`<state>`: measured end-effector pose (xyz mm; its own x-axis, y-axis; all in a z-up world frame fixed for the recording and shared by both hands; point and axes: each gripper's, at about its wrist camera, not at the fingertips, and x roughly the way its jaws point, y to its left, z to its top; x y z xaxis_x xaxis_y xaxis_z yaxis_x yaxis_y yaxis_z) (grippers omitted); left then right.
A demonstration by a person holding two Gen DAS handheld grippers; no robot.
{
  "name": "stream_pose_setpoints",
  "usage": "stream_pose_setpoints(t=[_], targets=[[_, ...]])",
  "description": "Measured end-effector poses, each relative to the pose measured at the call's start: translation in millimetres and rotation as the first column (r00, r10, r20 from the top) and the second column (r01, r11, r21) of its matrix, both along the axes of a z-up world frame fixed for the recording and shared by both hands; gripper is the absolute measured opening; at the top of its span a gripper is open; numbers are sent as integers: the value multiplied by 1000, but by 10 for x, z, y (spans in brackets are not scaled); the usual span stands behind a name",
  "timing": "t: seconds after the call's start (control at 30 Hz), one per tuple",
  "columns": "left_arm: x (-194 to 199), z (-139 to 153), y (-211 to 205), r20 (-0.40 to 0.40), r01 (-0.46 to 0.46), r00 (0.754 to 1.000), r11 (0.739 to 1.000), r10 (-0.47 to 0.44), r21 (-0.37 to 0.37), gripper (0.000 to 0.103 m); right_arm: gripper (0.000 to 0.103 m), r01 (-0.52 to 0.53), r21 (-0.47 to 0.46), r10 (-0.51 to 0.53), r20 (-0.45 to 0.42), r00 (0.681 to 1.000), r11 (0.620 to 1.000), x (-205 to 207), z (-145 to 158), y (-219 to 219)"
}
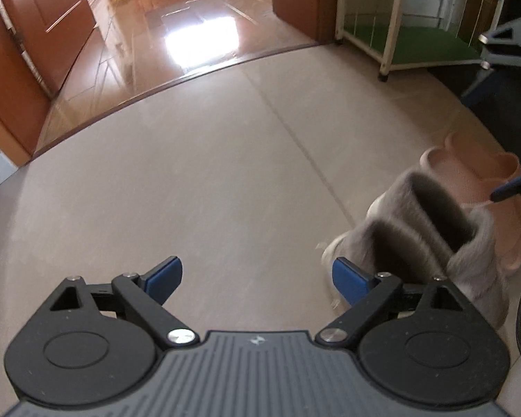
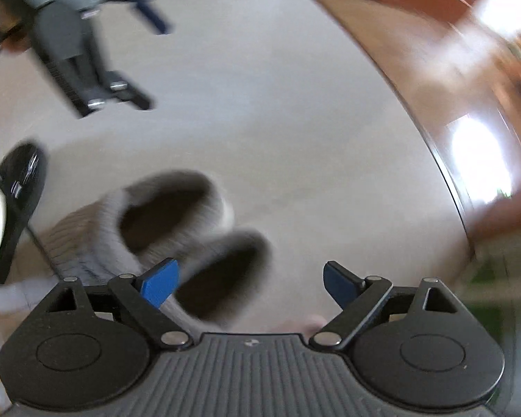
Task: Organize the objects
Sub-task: 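Move the right gripper to the pink slides, fingers between their inner edges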
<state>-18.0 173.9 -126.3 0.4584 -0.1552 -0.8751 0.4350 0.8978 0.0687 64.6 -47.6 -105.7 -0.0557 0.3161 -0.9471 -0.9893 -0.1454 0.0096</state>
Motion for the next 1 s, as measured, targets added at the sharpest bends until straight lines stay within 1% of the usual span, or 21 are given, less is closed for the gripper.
stream_pose_setpoints(t=[0.07, 0.1, 0.17, 0.23, 0.27, 0.3, 0.33, 0.37, 0.4, 0.43, 0.47, 0.5, 0.53, 0.57, 0.6, 0.67, 0.7, 0.77, 0.83, 0.87, 1.0], targets=[[63, -15, -94, -20, 15, 1000, 1000, -16, -21, 93, 97, 100, -22, -101, -34, 994, 995, 269, -13, -133], [67, -28, -117, -26, 23, 999, 999, -23, -26, 93, 98, 172, -36, -173, -49, 984, 984, 424, -63, -222], [98, -74, -186, -38, 30, 999, 999, -31, -25, 93, 99, 277, -90, -284, -81, 955, 957, 695, -186, -353], [142, -129, -270, -60, 31, 998, 999, -31, -8, 93, 99, 386, -140, -401, -100, 911, 912, 952, -370, -494], [155, -148, -307, -69, 36, 997, 999, -35, 2, 93, 99, 442, -176, -462, -98, 881, 880, 1084, -485, -561], [168, -170, -345, -75, 41, 996, 999, -40, 13, 93, 99, 475, -211, -502, -93, 860, 854, 1171, -590, -597], [175, -182, -374, -78, 45, 996, 999, -43, 21, 93, 99, 513, -258, -550, -90, 831, 818, 1278, -710, -632], [175, -200, -404, -84, 52, 995, 998, -50, 28, 93, 99, 522, -303, -575, -116, 810, 797, 1370, -815, -650], [172, -211, -409, -90, 59, 994, 998, -56, 32, 93, 97, 540, -359, -621, -163, 767, 761, 1472, -928, -676], [166, -225, -430, -95, 65, 994, 997, -61, 36, 93, 92, 560, -400, -667, -206, 716, 725, 1564, -1017, -700], [161, -245, -453, -103, 71, 992, 997, -67, 42, 93, 90, 581, -434, -709, -234, 666, 689, 1636, -1104, -718], [162, -259, -475, -111, 78, 991, 996, -72, 48, 93, 89, 580, -457, -723, -248, 645, 674, 1671, -1156, -712], [161, -274, -500, -116, 85, 990, 995, -78, 53, 93, 84, 565, -481, -724, -259, 639, 671, 1671, -1223, -685], [158, -284, -519, -119, 91, 989, 994, -83, 59, 93, 80, 529, -499, -703, -268, 658, 686, 1637, -1274, -646], [155, -295, -538, -122, 98, 988, 993, -90, 62, 93, 78, 505, -522, -693, -266, 670, 687, 1599, -1323, -617], [158, -314, -559, -129, 106, 987, 992, -98, 62, 93, 69, 466, -557, -666, -229, 710, 688, 1507, -1432, -571], [161, -326, -570, -131, 105, 987, 993, -96, 62, 93, 67, 455, -561, -650, -207, 731, 691, 1472, -1469, -560], [164, -347, -582, -140, 106, 985, 993, -96, 60, 93, 60, 427, -562, -609, -182, 772, 709, 1428, -1521, -559], [158, -360, -592, -147, 107, 984, 992, -97, 62, 93, 59, 419, -584, -605, -161, 780, 695, 1437, -1588, -584], [150, -366, -596, -149, 110, 984, 992, -99, 67, 93, 59, 407, -582, -591, -162, 790, 703, 1442, -1601, -599], [118, -378, -618, -143, 129, 983, 988, -116, 83, 93, 56, 388, -595, -567, -142, 812, 704, 1413, -1671, -665]])
